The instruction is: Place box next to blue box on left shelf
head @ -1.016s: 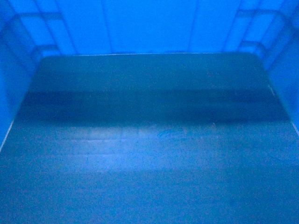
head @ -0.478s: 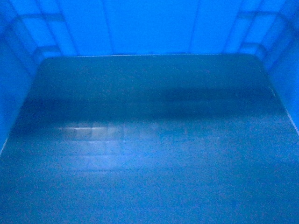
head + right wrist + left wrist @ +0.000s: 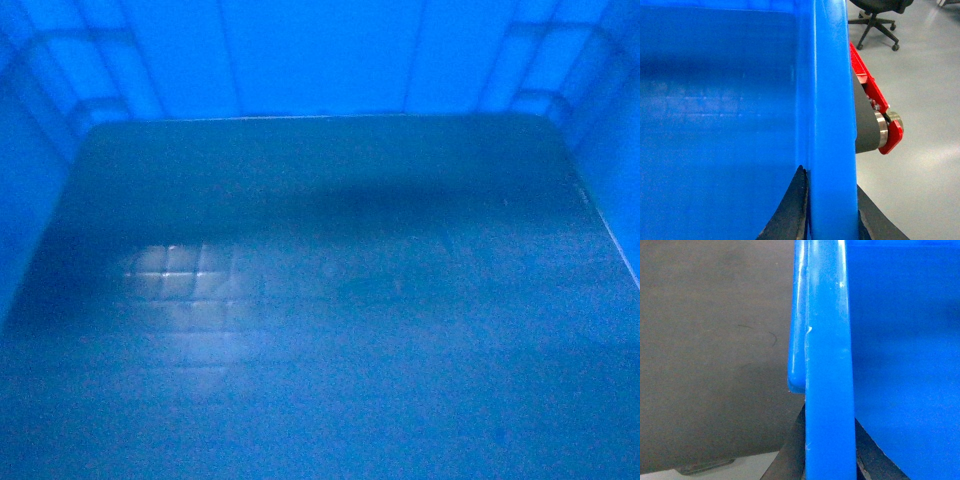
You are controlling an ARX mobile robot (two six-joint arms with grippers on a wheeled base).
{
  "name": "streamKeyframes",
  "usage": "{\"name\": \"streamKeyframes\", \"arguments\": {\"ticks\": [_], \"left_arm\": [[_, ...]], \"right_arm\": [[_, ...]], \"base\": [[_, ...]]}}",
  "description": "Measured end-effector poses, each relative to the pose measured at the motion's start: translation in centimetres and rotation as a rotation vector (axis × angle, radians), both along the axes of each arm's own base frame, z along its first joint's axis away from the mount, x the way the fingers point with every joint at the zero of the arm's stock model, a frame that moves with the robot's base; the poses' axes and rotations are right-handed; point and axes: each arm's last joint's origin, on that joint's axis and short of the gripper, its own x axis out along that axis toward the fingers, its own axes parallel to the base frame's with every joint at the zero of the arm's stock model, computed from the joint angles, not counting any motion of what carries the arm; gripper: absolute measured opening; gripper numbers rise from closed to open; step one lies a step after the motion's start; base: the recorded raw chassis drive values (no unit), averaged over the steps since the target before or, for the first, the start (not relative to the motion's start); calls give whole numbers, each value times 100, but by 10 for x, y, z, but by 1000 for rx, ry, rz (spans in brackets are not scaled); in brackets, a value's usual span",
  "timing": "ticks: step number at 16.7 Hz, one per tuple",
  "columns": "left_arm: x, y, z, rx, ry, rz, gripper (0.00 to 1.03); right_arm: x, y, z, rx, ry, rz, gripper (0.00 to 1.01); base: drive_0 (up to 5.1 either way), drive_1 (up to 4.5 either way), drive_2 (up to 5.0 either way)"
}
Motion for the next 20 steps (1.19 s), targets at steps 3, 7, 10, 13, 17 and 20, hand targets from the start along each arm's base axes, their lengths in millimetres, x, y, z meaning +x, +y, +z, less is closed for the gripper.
{"name": "streamKeyframes", "arguments": {"ticks": [3,7,10,13,17,20], "left_arm": [[0,0,0,0,0,0,7],[0,0,0,0,0,0,7],[0,0,0,0,0,0,7],[0,0,0,0,0,0,7],[0,0,0,0,0,0,7],[0,0,0,0,0,0,7]], "right_arm": [[0,0,0,0,0,0,10],[0,0,0,0,0,0,10],[0,0,0,0,0,0,10],[0,0,0,0,0,0,10],[0,0,0,0,-1,0,10],[0,0,0,0,-1,-1,10]], "base": [[-160,-160,-160],[-145,-145,-145],[-152,-152,-152],[-153,-153,-153],[-148,-148,-148],[-155,-155,-155]]}}
